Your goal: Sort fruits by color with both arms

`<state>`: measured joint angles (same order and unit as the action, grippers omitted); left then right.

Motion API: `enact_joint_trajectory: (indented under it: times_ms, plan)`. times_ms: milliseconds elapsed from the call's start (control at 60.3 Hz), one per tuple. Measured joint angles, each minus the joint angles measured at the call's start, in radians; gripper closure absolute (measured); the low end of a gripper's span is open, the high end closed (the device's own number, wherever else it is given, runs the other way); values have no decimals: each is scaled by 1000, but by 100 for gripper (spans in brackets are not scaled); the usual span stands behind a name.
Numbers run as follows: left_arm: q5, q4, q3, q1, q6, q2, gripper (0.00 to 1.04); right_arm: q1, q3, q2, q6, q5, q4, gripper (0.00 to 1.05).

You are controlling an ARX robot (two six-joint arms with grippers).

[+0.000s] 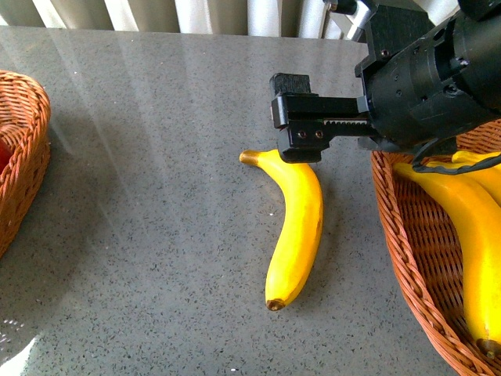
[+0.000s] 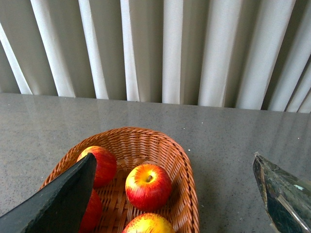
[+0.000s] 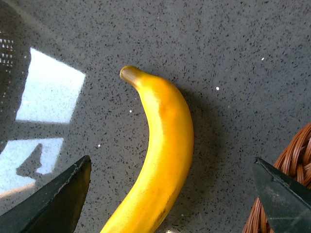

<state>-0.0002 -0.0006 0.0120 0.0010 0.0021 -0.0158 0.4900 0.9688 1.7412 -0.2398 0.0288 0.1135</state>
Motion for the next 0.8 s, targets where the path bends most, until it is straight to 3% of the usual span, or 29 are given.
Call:
enact_joint_trajectory:
  times_ms: [215, 398, 796]
  plan:
    - [0, 0, 0, 0, 0, 0, 9, 2, 80, -44, 108, 44, 97, 9]
    - [0, 0, 0, 0, 0, 0, 9, -3, 141, 72, 137, 68, 87, 9]
    - [0, 0, 0, 0, 0, 0, 9, 12, 279, 251, 165, 30, 148, 9]
